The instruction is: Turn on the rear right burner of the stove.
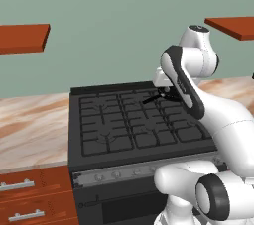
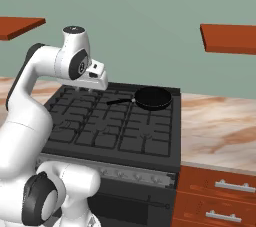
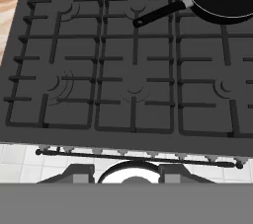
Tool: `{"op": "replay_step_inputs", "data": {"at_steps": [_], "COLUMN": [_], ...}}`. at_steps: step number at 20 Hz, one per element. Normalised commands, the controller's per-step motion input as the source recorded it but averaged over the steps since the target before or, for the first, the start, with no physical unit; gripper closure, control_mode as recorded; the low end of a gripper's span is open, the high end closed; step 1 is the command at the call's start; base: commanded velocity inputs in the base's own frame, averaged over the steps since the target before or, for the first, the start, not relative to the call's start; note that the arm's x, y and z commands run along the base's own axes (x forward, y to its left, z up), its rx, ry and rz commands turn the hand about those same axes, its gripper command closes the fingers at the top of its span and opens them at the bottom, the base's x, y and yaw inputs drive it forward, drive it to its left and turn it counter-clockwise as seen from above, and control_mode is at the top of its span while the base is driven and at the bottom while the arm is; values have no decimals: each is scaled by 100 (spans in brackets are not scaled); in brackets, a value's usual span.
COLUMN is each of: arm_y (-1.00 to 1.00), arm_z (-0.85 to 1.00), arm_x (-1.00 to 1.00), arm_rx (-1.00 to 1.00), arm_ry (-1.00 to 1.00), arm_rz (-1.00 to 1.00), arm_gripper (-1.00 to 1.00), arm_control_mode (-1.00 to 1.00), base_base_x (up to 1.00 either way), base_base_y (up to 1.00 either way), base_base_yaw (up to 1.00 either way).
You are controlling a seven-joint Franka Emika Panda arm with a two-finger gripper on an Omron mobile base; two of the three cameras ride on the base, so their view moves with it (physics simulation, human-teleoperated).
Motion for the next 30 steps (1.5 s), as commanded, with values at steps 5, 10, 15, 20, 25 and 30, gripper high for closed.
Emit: {"op": "replay_step_inputs", "data": {"at_steps": [5,10,15,20,25,30], "arm_y": [0,0,0,0,0,0], "arm_z": [0,0,0,0,0,0], "arm_x": [0,0,0,0,0,0], "arm_rx": [0,0,0,0,0,0], "arm_ry": [0,0,0,0,0,0], "arm_rz": [0,0,0,0,0,0], "arm_gripper": [-100,-100,-100,-100,-100,-100], "arm_control_mode": [100,100,100,100,100,100], "base_base_x": [-6,-29,-35,-22,-16,-17], "base_base_y": [7,29,24,32,56,30], "base_base_yaw": [0,0,0,0,0,0]}}
